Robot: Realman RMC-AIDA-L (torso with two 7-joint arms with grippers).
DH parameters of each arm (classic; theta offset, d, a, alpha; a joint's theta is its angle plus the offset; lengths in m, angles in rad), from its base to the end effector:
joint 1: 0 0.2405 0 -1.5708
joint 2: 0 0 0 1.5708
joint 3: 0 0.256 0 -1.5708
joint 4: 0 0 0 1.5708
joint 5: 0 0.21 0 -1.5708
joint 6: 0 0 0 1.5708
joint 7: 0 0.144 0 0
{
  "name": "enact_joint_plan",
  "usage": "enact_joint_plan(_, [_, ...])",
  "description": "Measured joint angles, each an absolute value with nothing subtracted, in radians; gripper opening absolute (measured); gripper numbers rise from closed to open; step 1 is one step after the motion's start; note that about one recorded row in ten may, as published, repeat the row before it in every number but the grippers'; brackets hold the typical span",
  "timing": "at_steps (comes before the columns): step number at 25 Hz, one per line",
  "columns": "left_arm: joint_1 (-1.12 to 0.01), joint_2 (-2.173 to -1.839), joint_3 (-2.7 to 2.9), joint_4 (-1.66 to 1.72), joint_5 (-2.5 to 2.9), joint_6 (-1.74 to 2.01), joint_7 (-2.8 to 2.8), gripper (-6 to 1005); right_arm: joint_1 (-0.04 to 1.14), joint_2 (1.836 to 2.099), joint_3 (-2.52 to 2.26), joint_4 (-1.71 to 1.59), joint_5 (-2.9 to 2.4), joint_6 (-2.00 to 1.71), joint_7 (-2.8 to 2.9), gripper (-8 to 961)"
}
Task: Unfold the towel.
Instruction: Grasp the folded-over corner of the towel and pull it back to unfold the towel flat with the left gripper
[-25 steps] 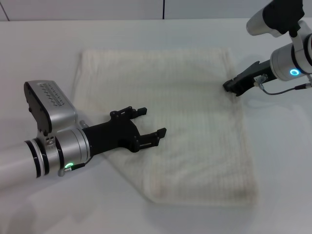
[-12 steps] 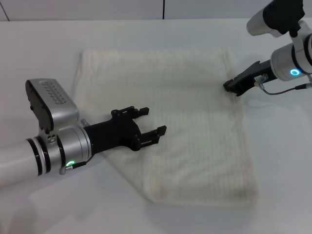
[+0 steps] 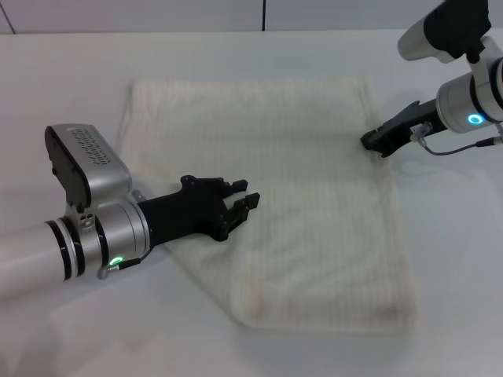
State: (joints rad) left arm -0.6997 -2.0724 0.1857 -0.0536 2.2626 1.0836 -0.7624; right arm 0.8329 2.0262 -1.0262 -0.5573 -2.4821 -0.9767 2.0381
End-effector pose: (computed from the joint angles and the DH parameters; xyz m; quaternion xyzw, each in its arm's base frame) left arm -0.2627 0.3238 -0.1122 -0.9341 -0.2025 -0.2175 0.1978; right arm 0.2520 0.4271 -0.0244 -0.9170 0.3086 -0.0818 0.2392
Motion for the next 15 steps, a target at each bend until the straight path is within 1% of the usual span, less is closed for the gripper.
enact_joint_plan(10, [-0.700, -2.071, 0.190, -0.064, 2.262, 1.088, -0.754, 188, 0.833, 2.026, -1.026, -0.557, -2.482, -0.976, 2.037, 0])
enact_joint_plan(14, [-0.701, -2.069, 0.209, -0.063, 2.263, 1.125, -0.759, 31, 0.833, 2.026, -1.026, -0.557, -2.482, -0.975, 2.037, 0])
enact_joint_plan(15, [-0.697, -2.067, 0.210, -0.058, 2.263, 1.154, -0.760, 31, 0.833, 2.026, -1.026, -0.557, -2.482, -0.975, 2.037, -1])
